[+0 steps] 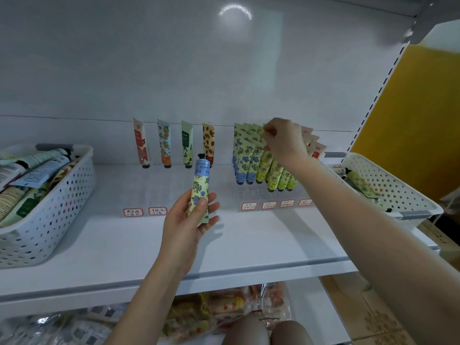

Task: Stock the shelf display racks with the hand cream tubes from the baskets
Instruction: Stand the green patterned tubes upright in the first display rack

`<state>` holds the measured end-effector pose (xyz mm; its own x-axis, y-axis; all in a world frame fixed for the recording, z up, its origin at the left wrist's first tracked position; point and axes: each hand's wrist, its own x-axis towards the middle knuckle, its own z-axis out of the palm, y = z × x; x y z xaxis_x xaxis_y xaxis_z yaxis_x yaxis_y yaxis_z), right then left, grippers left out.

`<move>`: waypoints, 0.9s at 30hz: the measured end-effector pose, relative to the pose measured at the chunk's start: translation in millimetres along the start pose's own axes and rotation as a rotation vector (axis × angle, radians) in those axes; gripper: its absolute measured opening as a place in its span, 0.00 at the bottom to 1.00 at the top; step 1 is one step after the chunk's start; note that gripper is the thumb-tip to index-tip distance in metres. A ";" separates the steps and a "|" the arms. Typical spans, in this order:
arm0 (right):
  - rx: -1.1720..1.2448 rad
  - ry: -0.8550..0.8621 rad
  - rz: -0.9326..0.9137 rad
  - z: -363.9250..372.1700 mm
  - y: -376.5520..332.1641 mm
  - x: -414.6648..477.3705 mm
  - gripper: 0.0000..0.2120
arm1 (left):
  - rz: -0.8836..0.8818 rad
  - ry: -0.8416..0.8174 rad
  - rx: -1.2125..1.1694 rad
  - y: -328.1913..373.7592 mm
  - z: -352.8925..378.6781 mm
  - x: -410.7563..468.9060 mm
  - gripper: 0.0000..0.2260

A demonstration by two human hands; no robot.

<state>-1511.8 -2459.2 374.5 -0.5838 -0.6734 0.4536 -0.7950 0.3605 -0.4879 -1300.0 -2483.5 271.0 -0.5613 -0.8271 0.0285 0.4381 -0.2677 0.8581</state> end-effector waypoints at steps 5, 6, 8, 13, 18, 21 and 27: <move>0.385 0.020 0.015 -15.2 -16.9 -27.5 0.06 | -0.027 -0.028 0.031 3.5 8.4 -3.7 0.09; 0.416 -0.032 0.000 -16.4 -20.6 -35.6 0.07 | -0.039 -0.041 0.049 4.1 10.7 -5.3 0.09; 0.458 -0.196 -0.001 -16.7 -27.3 -51.7 0.09 | -0.049 -0.076 0.106 5.5 15.2 -9.5 0.07; 0.675 -0.371 0.092 -8.3 -21.6 -77.8 0.07 | -0.043 -0.119 0.226 9.5 21.1 -19.3 0.08; 0.977 -0.349 0.322 -9.5 -2.0 -96.2 0.01 | -0.029 0.041 0.090 18.3 14.4 -17.0 0.04; 0.986 -0.464 0.376 -9.2 9.0 -112.5 0.04 | 0.036 0.065 0.175 19.7 13.5 -13.4 0.03; 0.528 -0.621 0.122 -5.6 18.3 -132.2 0.06 | 0.224 -0.016 0.486 12.5 20.7 -8.7 0.07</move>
<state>-1450.2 -2360.0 309.8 -0.3404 -0.9392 -0.0447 -0.4594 0.2076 -0.8636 -1304.2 -2469.4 292.1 -0.5034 -0.8293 0.2426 0.1744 0.1775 0.9686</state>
